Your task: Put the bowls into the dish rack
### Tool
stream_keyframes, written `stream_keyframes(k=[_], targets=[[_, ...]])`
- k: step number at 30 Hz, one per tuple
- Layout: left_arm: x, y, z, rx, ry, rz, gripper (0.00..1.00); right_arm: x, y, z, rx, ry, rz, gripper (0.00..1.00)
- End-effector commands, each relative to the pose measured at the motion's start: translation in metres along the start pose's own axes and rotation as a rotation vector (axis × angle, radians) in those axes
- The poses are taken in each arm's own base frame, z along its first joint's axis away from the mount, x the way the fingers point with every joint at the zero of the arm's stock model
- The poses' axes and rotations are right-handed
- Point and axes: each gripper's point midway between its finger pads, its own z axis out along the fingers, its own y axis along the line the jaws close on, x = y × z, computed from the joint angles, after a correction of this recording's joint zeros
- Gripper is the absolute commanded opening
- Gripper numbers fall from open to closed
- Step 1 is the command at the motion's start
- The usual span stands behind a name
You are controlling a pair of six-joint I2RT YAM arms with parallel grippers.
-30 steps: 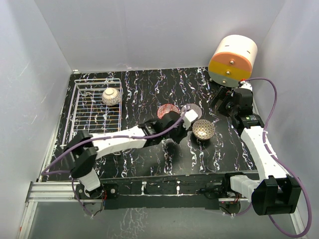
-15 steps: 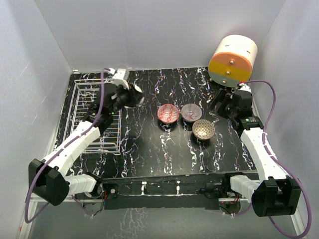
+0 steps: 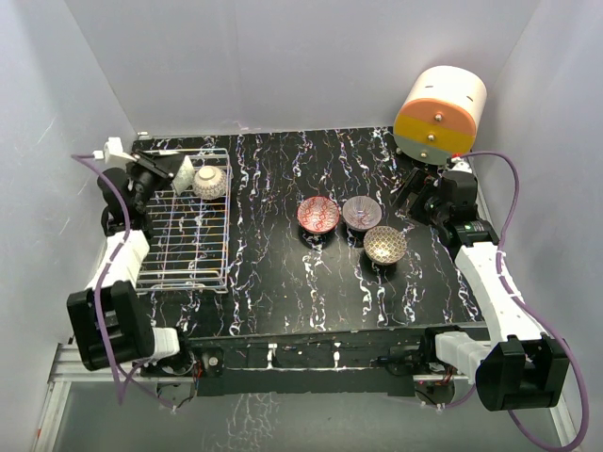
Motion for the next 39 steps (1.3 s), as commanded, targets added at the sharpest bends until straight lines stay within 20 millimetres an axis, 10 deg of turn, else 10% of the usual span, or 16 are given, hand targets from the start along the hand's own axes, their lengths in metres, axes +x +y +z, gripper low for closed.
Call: stream_keyframes(k=[1,23,39], targets=[[-0.035,-0.031,-0.009,0.255,-0.106,-0.138,0.00,-0.017,0.012,-0.005,-0.051,-0.064,-0.007,0.96],[-0.023,0.093,0.005,0.096,-0.175,-0.496,0.00,-0.015,0.008,0.002,-0.033,-0.050,-0.006,0.96],[0.005,0.132,0.015,0.070,-0.127,-0.664,0.00,-0.013,0.004,0.005,-0.020,-0.047,0.000,0.96]])
